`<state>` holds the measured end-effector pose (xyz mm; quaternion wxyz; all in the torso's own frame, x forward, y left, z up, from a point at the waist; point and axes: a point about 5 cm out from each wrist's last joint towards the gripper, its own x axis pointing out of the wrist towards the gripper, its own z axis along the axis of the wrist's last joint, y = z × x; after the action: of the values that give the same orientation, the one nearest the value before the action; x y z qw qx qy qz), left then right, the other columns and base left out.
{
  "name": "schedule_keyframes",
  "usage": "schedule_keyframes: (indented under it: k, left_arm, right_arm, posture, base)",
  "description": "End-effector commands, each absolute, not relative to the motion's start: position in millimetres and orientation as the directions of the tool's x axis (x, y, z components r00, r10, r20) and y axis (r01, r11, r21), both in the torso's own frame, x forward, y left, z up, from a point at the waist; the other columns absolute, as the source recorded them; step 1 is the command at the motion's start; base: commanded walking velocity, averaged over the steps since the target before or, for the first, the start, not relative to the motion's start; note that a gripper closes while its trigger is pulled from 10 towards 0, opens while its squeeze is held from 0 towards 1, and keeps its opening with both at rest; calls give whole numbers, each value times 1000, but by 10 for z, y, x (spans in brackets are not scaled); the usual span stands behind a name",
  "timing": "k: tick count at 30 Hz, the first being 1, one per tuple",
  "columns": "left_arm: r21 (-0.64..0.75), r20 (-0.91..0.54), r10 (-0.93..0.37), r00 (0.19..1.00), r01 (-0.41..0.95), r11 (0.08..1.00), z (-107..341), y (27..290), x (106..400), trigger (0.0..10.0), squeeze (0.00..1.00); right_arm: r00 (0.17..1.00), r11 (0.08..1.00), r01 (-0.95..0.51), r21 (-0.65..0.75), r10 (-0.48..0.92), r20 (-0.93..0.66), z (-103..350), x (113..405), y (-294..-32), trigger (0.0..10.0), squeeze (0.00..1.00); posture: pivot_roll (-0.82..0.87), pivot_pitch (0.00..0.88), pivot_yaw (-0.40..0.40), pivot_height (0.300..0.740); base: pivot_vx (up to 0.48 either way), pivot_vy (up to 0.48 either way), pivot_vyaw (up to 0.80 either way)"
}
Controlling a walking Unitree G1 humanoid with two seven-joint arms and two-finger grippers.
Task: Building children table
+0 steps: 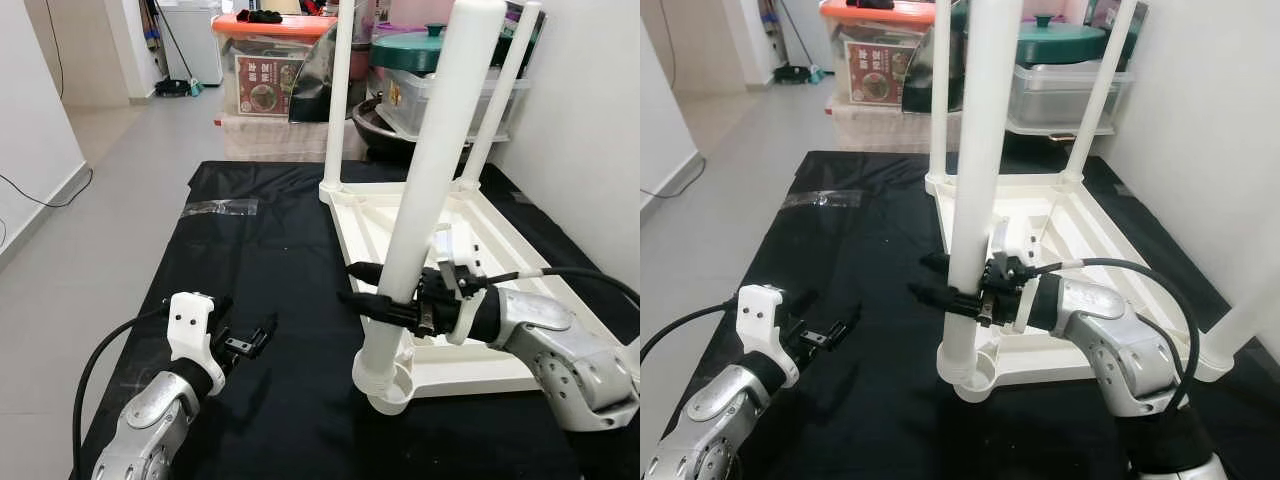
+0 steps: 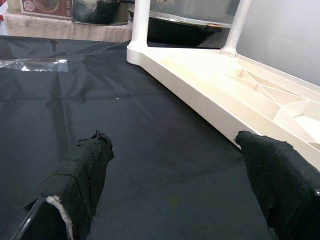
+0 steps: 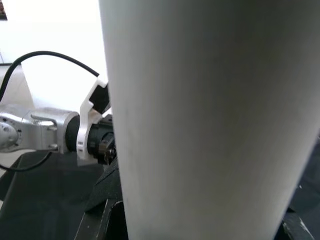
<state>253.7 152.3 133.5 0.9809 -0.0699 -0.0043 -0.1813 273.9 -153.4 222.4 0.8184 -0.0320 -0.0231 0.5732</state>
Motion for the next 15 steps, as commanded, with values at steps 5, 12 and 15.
schedule_keyframes:
  k: [5,12,15]
  left_arm:
    - [-142,42,-368,929,370,918,1350,1516,2540,10000,0]
    - [-155,40,-373,927,374,914,1349,1522,2525,10000,0]
    - [-155,40,-373,927,374,914,1349,1521,2523,10000,0]
  right_arm:
    - [408,406,-912,-66,913,-19,2211,2833,-1723,10000,0]
    - [362,359,-931,-57,931,-53,2206,2786,-1762,10000,0]
    - [364,361,-931,-56,930,-58,2197,2788,-1751,10000,0]
  posture:
    - [40,0,-60,740]
    - [39,0,-62,740]
    - [40,0,-63,740]
  base:
    - [0,0,0]
    - [0,0,0]
    - [0,0,0]
